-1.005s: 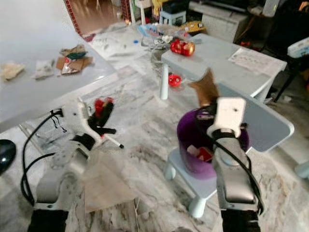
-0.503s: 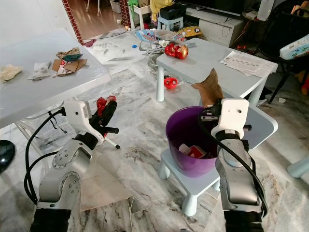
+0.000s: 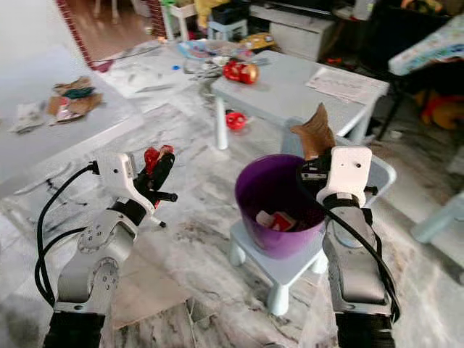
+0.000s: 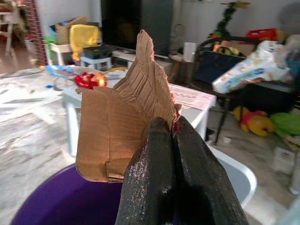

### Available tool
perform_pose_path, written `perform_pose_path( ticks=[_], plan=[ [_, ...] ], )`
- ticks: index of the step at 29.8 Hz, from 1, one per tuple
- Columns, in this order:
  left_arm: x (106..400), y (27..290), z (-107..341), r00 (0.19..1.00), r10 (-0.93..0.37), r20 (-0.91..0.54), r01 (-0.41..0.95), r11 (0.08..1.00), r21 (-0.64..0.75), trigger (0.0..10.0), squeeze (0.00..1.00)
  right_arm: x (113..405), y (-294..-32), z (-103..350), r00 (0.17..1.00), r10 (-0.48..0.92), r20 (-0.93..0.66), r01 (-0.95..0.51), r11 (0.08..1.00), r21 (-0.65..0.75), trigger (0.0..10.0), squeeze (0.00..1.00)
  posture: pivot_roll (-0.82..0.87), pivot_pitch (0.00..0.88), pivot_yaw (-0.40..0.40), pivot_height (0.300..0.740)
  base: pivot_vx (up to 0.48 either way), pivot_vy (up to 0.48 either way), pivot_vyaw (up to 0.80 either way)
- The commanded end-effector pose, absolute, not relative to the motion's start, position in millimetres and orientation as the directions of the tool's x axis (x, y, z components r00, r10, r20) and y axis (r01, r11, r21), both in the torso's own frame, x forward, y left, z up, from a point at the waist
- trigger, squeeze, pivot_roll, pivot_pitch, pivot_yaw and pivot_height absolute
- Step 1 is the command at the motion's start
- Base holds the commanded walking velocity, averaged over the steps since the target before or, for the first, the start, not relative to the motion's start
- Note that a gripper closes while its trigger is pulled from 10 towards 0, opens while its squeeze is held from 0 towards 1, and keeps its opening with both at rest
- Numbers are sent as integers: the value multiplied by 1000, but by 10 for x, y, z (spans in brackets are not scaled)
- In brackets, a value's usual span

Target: Picking trash to rubbish bin

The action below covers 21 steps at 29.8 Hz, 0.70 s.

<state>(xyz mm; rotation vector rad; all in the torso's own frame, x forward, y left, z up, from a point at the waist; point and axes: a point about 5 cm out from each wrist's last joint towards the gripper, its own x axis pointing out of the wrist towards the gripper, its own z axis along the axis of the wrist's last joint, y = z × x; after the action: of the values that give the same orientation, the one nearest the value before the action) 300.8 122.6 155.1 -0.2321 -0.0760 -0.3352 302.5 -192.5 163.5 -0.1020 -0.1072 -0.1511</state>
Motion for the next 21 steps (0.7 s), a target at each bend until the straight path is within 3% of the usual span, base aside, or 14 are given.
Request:
perform_pose_path(
  ticks=[1, 4, 18, 21],
  plan=[
    [3027, 1269, 1553, 944, -313, 108, 328, 927, -184, 10000, 0, 3040, -1892, 1631, 985, -137, 105, 147, 985, -91, 10000, 0, -94, 62, 79, 740, 0, 0, -788],
    [3029, 1279, 1554, 945, -309, 109, 325, 929, -179, 10000, 0, 3041, -1886, 1630, 985, -139, 105, 148, 985, -89, 10000, 0, -93, 62, 82, 740, 82, 0, -788],
    [3039, 1288, 1524, 949, -304, 89, 315, 935, -165, 10000, 0, 3044, -1863, 1622, 984, -141, 105, 150, 985, -82, 10000, 0, -90, 65, 85, 740, 471, 0, -788],
    [3042, 1298, 1528, 953, -286, 97, 299, 935, -188, 10000, 0, 3040, -1853, 1635, 984, -133, 117, 141, 988, -68, 10000, 0, -91, 64, 86, 740, 0, 0, -346]
  ],
)
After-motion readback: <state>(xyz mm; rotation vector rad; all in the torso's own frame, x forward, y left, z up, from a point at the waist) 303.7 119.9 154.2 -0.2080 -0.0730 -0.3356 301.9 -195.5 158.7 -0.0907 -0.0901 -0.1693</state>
